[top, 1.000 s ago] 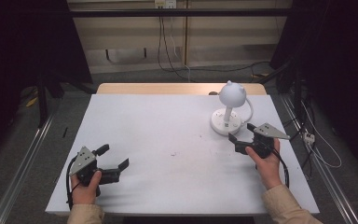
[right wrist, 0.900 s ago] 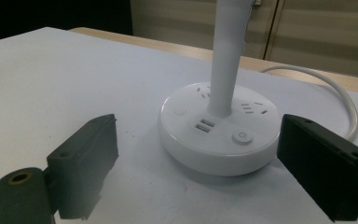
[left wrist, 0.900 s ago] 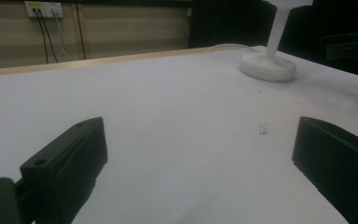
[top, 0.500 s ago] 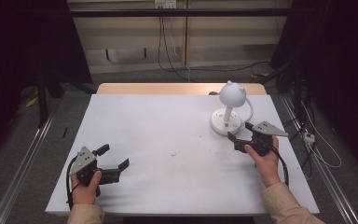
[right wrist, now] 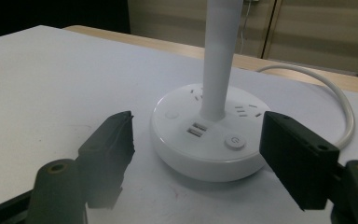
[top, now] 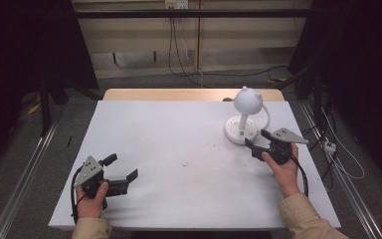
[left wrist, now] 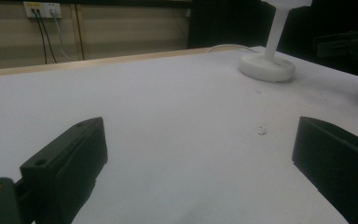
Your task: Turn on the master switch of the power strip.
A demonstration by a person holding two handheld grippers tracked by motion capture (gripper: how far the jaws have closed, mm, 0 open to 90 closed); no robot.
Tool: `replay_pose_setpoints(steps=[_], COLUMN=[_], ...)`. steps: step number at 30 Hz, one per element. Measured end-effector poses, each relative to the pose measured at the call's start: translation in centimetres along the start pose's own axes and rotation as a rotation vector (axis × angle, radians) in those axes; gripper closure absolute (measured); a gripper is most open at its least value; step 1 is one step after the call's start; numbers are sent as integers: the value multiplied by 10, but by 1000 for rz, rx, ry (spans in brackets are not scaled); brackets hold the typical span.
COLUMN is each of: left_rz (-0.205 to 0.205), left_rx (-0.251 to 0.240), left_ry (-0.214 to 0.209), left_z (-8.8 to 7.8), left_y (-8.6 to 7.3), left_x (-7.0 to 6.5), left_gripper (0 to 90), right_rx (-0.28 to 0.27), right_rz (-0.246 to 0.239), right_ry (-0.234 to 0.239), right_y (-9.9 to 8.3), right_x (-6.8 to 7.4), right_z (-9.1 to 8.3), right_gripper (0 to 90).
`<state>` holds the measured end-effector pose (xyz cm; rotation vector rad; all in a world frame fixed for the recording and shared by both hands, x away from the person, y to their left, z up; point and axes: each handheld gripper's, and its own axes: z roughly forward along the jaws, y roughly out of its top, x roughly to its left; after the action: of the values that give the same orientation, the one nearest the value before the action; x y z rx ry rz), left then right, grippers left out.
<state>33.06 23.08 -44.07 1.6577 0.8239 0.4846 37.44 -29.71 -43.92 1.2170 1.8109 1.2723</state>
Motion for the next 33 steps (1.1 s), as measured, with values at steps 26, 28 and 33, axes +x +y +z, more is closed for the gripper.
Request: replay_pose_setpoints(steps=[26,28,33], left_rz=[-1,-1,0], left_rx=[-2,-2,-3], left_ry=[-7,-7,-7], left_z=[0,0,-1], left_y=[-1,-1,-1], left_x=[0,0,0], left_gripper=[29,29,29], right_rx=[20,17,26], right_rz=[8,14,17], right_ry=[-10,-4,2], right_y=[7,7,8], right_x=[-8,-9,-11], right_z=[5,6,8], right_gripper=[561,602,681])
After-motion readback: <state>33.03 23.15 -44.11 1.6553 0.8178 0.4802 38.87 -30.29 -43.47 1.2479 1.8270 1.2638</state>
